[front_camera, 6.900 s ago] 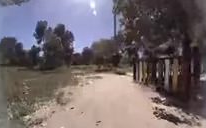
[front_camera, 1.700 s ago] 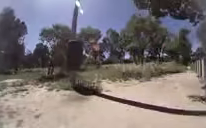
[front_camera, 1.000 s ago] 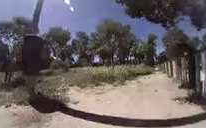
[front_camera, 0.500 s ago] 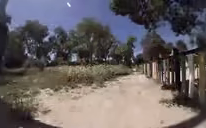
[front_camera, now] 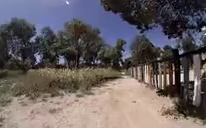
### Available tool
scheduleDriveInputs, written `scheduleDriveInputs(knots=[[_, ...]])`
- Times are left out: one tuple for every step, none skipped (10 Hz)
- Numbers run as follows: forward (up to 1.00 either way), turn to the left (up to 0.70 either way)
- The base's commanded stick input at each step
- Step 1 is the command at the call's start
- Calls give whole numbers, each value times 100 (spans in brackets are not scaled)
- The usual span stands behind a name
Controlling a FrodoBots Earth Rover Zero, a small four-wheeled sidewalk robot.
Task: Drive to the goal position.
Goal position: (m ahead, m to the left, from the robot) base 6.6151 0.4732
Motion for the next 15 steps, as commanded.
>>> scheduleDriveInputs(knots=[[85,0],[85,0],[85,0],[85,-2],[85,-13],[85,-34],[85,-34],[85,-34],[85,-34],[85,-34],[85,-34],[85,-34],[85,-34],[85,-34],[85,-34]])
